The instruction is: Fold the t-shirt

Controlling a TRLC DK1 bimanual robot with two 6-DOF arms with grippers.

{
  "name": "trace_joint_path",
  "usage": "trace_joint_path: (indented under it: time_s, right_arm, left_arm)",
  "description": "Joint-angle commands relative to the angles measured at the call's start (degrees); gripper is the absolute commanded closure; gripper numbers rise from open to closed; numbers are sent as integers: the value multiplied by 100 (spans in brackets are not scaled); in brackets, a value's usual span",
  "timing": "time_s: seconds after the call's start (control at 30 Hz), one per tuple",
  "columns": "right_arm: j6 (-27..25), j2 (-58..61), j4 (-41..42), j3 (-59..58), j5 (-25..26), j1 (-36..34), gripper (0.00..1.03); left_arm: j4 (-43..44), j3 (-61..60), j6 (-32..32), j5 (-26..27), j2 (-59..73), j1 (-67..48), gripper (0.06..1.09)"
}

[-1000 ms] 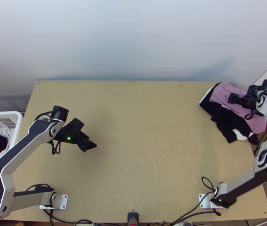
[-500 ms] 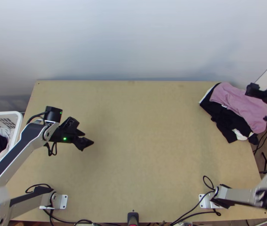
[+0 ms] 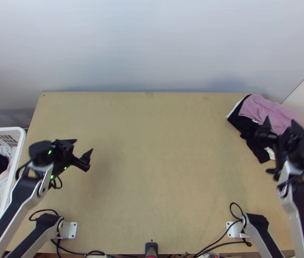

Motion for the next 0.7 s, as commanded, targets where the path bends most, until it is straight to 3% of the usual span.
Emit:
trace_joint_path:
  time_s: [0.0,0.13,0.43,0.67]
  right_arm:
    - [-395,-1421,633,-1411,430,688,4]
    - [-580,-2440,598,-1929,439,1154,4]
    - [-791,-4075,589,-2957,430,1172,4]
    - [-747,-4172,624,-3379,474,1260,4]
  left_arm:
    - [591,-785,-172,-304,-1460,127,10]
    - [582,-1242,188,-304,-2198,4,10]
    - [890,-2324,513,-304,-4158,-14,10]
    - [758,-2701,504,-304,-4633,179,10]
